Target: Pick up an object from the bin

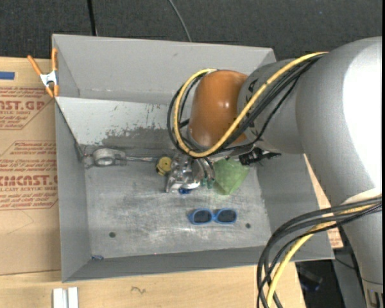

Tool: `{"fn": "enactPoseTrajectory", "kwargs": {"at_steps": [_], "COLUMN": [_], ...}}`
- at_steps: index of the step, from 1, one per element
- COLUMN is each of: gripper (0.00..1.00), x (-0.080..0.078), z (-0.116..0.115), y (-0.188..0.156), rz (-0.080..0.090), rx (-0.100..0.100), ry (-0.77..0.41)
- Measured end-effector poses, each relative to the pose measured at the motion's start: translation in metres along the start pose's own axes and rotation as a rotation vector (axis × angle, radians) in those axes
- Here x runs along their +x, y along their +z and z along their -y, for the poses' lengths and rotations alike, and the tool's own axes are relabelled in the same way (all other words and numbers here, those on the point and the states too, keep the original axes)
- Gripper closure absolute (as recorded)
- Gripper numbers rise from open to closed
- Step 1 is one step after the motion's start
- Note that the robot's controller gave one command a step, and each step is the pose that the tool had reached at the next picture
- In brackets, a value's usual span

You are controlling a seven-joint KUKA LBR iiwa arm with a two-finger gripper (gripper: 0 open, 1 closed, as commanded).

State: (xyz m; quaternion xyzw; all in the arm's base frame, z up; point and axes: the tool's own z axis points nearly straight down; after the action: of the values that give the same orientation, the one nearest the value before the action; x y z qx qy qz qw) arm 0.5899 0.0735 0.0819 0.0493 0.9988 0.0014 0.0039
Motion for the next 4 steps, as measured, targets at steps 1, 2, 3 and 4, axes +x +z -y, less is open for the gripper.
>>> {"fn": "enactPoseTrajectory", "kwargs": {"at_steps": [1,2,3,4], "gripper": [1.00,1.00,1.00,1.00], "x": [0.049,0.085,0.082,0.048], "z": [-0.015,-0.011,-0.018,0.028], "y": [-0.143,-0.051,-0.068,-0.153], "rz": [0.001,-0.015,-0.006,0.004], "rx": [0.001,0.005,0.003,0.003], "ry": [-0.092,0.057,0.001,-0.009]}}
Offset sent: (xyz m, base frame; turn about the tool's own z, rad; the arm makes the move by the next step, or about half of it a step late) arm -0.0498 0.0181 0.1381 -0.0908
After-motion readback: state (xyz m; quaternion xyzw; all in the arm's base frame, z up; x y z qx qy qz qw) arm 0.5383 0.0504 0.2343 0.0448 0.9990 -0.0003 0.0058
